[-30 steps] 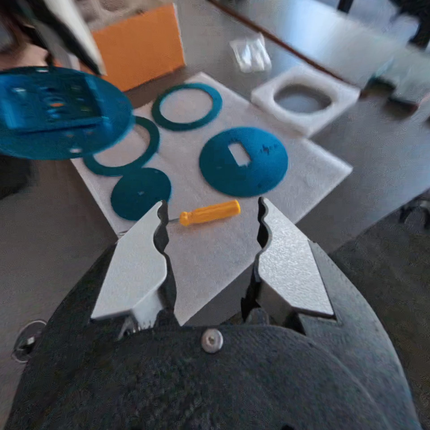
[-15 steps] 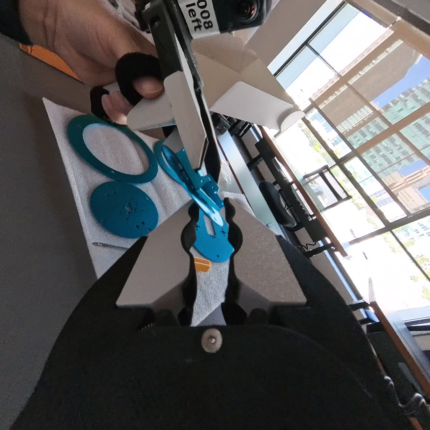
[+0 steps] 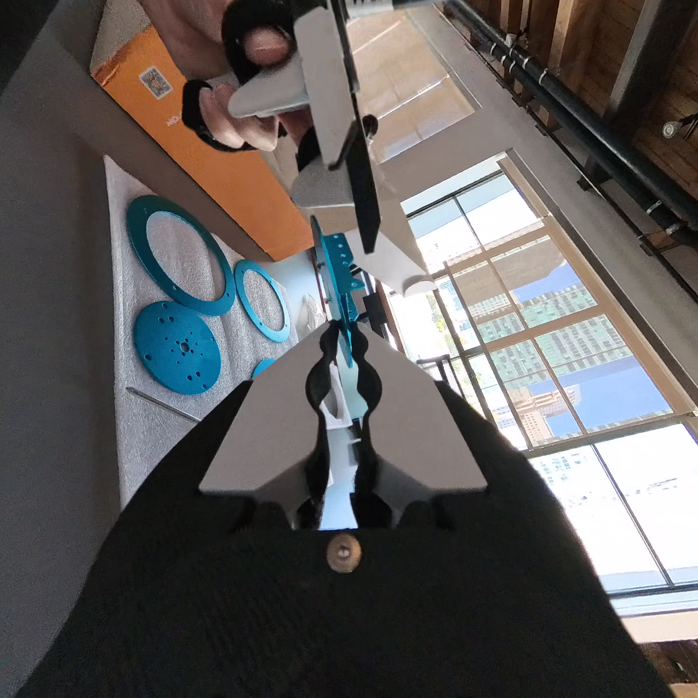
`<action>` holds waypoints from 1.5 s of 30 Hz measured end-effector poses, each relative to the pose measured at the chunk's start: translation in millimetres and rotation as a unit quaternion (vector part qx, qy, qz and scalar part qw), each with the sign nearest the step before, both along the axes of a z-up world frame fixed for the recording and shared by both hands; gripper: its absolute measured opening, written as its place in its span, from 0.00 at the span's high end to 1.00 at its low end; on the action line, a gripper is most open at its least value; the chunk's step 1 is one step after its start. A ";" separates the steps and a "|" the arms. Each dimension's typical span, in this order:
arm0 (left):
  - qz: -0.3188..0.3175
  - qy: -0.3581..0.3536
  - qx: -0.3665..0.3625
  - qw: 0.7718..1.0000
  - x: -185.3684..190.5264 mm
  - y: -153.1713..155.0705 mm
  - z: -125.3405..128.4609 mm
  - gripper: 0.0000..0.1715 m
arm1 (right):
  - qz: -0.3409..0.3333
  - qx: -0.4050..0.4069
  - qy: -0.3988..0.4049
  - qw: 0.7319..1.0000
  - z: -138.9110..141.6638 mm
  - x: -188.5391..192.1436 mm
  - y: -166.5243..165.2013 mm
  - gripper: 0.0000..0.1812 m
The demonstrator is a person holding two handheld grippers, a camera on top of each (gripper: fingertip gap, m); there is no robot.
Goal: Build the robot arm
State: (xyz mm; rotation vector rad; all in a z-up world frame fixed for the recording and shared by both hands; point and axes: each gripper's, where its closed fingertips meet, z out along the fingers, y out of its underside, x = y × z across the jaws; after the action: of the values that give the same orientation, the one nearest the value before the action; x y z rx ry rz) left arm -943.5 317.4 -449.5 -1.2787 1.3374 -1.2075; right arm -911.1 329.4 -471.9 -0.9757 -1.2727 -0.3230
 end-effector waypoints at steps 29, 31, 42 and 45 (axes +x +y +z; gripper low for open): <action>0.055 -0.043 0.441 0.895 9.4 -53.3 156.5 1.00 | 0.204 -0.144 0.107 0.963 184.6 -1.3 -60.0 0.97; 0.051 -0.044 0.426 0.902 8.1 -57.7 161.9 1.00 | 0.215 -0.163 0.119 0.955 189.1 -2.5 -63.8 0.97; 0.046 -0.073 0.275 0.958 6.5 -71.5 184.1 0.99 | 0.278 -0.328 0.212 0.877 202.9 -4.4 -75.4 0.98; 0.042 -0.066 0.271 0.959 8.0 -72.6 181.6 0.99 | 0.278 -0.339 0.216 0.873 200.3 -2.8 -74.7 0.98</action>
State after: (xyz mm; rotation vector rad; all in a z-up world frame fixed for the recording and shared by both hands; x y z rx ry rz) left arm -935.4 244.9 -267.9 -0.8358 1.3760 -0.7719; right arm -913.9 254.7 -271.5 -1.1188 -1.1941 0.8083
